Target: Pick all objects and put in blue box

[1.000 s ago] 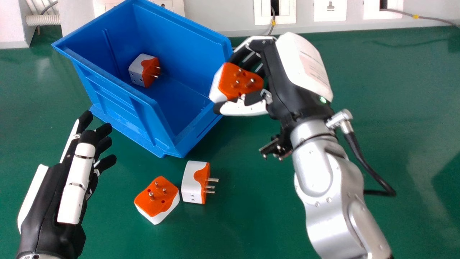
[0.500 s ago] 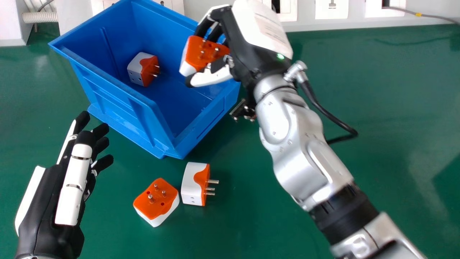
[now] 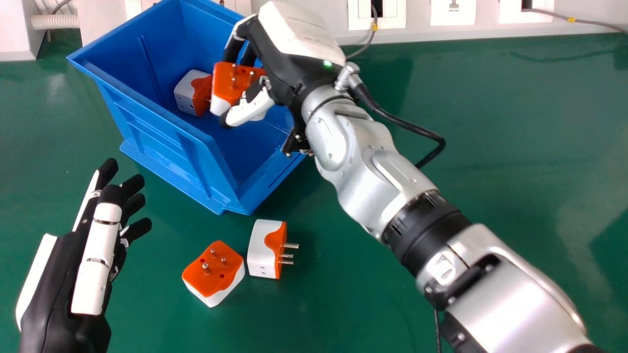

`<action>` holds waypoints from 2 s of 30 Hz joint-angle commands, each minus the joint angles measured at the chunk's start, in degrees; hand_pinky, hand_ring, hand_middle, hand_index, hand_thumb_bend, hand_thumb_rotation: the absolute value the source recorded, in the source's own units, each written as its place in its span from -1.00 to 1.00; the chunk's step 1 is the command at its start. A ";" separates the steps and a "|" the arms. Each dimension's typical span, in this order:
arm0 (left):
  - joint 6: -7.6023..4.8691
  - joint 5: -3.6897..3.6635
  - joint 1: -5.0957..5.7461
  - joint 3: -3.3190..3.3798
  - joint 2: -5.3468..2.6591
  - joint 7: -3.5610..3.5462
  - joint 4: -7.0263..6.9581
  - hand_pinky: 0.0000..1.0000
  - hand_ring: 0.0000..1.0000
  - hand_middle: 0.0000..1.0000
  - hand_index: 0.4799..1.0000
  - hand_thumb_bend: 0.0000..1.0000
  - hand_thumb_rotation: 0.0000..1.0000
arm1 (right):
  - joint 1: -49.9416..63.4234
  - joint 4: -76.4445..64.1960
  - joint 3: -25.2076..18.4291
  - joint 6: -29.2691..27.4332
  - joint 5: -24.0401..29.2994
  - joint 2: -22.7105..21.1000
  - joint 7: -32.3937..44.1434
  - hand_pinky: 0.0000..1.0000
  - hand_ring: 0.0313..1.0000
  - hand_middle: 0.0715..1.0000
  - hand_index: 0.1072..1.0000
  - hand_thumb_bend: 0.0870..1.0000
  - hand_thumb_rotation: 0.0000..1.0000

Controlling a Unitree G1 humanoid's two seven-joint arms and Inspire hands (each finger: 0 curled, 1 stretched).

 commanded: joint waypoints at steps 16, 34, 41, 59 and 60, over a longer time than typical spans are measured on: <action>-3.74 -1.47 2.50 0.84 -1.13 -1.50 -0.86 0.75 0.85 0.86 0.89 -0.20 1.00 | -6.49 7.23 0.41 -2.90 1.35 2.05 -3.09 -0.34 -0.19 -0.04 0.00 -0.12 -1.00; -4.02 -1.24 1.98 0.42 -1.75 -1.15 -0.27 0.77 0.86 0.87 0.90 -0.21 1.00 | -2.32 4.51 0.73 -4.33 3.28 -0.17 -2.12 -0.34 -0.18 -0.03 -0.01 -0.12 -1.00; -3.72 -0.50 1.66 0.47 -1.44 -0.80 -0.38 0.78 0.87 0.87 0.90 -0.21 1.00 | -1.05 3.59 2.57 -4.45 1.76 -1.24 -3.72 -0.17 0.03 0.22 0.11 -0.03 -0.98; -3.80 -0.32 0.77 0.35 -1.34 -0.87 0.34 0.77 0.86 0.86 0.86 -0.22 1.00 | 0.41 1.27 3.03 -3.44 2.03 -2.03 -4.07 0.53 0.81 0.93 0.74 0.31 -0.70; -3.90 -0.27 0.67 0.36 -1.32 -0.88 0.51 0.77 0.86 0.86 0.86 -0.22 1.00 | 0.66 0.84 2.95 -3.53 2.12 -2.14 -4.07 0.54 0.82 0.94 0.75 0.31 -0.70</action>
